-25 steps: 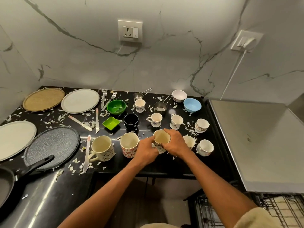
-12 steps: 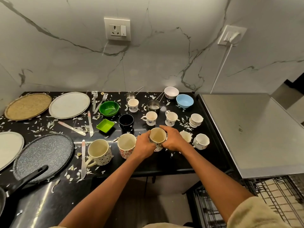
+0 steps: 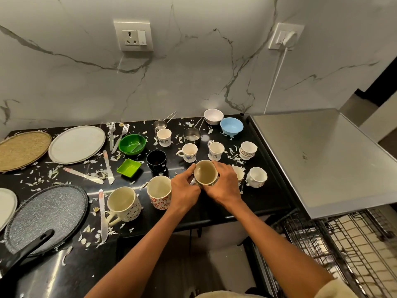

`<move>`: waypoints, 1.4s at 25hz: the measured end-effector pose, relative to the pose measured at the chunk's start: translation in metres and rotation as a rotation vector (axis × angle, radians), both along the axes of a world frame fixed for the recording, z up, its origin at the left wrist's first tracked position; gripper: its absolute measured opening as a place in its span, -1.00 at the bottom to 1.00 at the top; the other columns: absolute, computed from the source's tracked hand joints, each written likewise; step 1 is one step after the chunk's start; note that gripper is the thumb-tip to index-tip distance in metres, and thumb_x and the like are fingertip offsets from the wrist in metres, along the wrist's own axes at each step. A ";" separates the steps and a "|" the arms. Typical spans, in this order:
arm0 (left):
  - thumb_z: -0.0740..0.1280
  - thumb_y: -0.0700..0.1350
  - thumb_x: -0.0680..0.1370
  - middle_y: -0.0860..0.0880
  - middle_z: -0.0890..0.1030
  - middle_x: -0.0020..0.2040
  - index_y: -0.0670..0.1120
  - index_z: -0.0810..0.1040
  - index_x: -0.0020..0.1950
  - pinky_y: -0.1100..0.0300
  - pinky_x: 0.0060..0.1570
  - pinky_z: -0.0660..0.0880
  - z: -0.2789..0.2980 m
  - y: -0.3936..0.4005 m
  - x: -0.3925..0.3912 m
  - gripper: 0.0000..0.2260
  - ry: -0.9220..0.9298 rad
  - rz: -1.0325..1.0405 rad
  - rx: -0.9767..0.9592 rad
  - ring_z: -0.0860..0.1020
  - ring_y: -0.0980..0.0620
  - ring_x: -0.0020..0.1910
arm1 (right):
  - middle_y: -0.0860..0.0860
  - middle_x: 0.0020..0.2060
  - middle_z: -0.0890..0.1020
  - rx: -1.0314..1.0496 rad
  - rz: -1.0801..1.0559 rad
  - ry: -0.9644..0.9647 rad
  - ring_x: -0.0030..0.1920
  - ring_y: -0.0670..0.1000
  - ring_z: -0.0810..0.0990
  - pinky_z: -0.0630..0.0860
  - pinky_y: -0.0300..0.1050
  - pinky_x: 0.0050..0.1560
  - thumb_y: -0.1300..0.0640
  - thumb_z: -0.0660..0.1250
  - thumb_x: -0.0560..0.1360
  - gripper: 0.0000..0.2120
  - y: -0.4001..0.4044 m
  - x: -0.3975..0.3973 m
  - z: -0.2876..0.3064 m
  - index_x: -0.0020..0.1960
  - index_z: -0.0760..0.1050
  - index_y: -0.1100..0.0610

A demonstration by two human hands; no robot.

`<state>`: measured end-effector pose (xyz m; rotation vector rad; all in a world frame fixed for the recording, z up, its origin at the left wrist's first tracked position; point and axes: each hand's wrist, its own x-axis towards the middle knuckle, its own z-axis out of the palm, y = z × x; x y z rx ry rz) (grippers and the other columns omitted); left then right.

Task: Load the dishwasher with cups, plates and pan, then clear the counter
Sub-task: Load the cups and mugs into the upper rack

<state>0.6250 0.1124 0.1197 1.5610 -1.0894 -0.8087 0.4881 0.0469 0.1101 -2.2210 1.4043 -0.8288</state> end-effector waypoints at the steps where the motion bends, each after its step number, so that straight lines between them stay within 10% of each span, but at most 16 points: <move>1: 0.38 -0.39 0.33 0.06 0.64 0.22 -0.10 0.52 0.40 0.28 0.23 0.49 0.004 0.002 -0.007 -0.38 0.028 -0.016 -0.010 0.58 0.25 0.20 | 0.01 0.14 0.64 -0.035 -0.016 -0.022 0.09 0.05 0.57 0.46 -0.11 0.14 -0.25 0.56 0.25 -0.22 0.006 -0.009 0.002 0.33 0.51 0.15; 14: 0.35 -0.46 0.38 0.11 0.60 0.22 -0.15 0.54 0.35 0.34 0.18 0.49 0.005 0.034 -0.195 -0.45 0.050 -0.464 -0.043 0.56 0.31 0.20 | 0.08 0.18 0.63 -0.144 -0.470 -0.075 0.15 0.09 0.55 0.51 -0.12 0.16 0.02 0.61 0.25 -0.24 0.113 -0.217 -0.010 0.37 0.49 0.25; 21: 0.30 -0.38 0.32 0.47 0.57 0.04 -0.08 0.56 0.34 0.22 0.18 0.52 -0.042 0.059 -0.338 -0.41 -0.049 -0.737 0.117 0.58 0.38 0.08 | 0.07 0.16 0.62 -0.006 -0.758 -0.043 0.13 0.10 0.57 0.58 0.01 0.06 -0.10 0.61 0.25 -0.22 0.183 -0.346 -0.054 0.36 0.49 0.20; 27: 0.28 -0.34 0.27 0.05 0.59 0.20 -0.16 0.56 0.34 0.29 0.19 0.49 -0.089 0.081 -0.431 -0.39 -0.100 -0.900 0.288 0.50 0.51 0.05 | 0.04 0.10 0.64 0.094 -0.957 -0.123 0.09 0.10 0.58 0.56 -0.04 0.06 -0.01 0.64 0.24 -0.31 0.226 -0.421 -0.100 0.30 0.54 0.16; 31: 0.25 -0.27 0.21 0.14 0.59 0.14 -0.16 0.58 0.33 0.18 0.24 0.48 -0.114 0.090 -0.473 -0.35 -0.147 -1.001 0.425 0.56 0.26 0.17 | 0.12 0.13 0.66 0.218 -1.096 -0.186 0.13 0.14 0.57 0.53 -0.01 0.18 0.10 0.66 0.19 -0.27 0.248 -0.441 -0.138 0.31 0.55 0.24; 35: 0.30 -0.27 0.21 0.27 0.61 -0.02 -0.11 0.60 0.31 0.29 0.08 0.53 -0.129 0.083 -0.504 -0.36 -0.233 -1.129 0.539 0.56 0.42 -0.02 | 0.05 0.23 0.62 0.384 -1.200 -0.231 0.23 0.08 0.52 0.48 -0.07 0.24 0.00 0.59 0.23 -0.22 0.252 -0.457 -0.172 0.39 0.49 0.17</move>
